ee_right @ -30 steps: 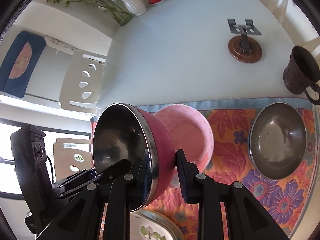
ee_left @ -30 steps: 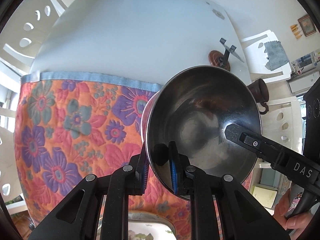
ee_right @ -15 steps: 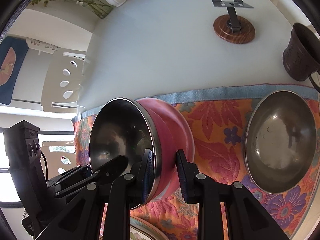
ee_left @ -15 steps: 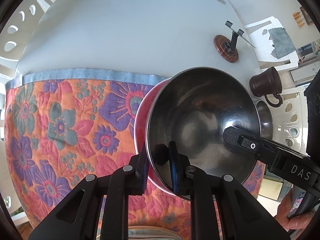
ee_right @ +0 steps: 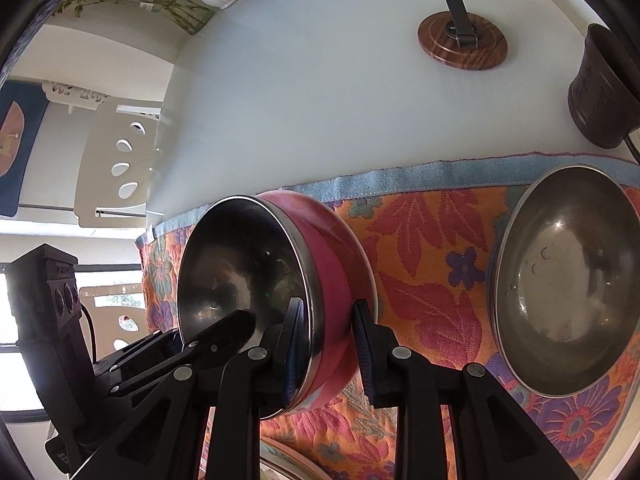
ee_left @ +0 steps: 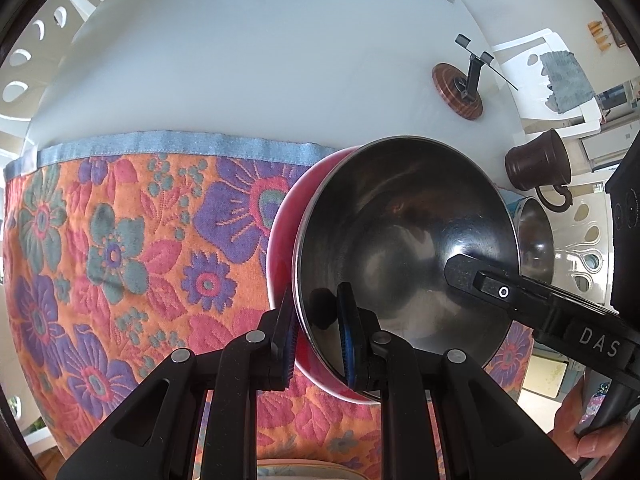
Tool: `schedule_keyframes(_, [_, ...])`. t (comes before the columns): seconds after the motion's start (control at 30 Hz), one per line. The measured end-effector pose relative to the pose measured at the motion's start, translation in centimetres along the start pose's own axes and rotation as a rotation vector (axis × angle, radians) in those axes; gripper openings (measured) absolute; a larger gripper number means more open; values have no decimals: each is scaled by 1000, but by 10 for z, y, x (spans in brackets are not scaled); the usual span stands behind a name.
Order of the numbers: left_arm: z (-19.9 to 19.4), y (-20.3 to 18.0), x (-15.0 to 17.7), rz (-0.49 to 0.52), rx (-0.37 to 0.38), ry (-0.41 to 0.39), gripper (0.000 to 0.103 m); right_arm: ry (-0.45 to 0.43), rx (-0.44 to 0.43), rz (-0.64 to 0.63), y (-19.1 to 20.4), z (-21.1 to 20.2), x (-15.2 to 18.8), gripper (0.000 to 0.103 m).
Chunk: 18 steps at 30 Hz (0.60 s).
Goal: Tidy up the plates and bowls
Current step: 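Lower the steel bowl into the pink bowl and open both tools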
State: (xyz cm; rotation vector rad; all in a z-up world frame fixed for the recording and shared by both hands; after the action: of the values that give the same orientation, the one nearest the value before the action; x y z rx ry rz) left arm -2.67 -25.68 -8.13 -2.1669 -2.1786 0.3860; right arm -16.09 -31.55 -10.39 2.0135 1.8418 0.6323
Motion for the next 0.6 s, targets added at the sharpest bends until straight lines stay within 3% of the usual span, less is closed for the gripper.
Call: schedule_keyframes(0.6, [-10,6,3,1,-19,-22,15,-6,-12,14,-7,-7,-2,25])
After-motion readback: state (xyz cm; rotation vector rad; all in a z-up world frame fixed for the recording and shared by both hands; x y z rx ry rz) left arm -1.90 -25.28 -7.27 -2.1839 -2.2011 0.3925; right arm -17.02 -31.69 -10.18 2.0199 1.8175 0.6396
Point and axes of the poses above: each gripper's, at about its wrist camera, not at the fingertips, and z roughly the way its jaws point, y to its left, x to its underside, the point moved 4 cm from there along z, roughly the way its jaws point, and after that the axes turned 15 degrees about z, right-handed, at the moved point
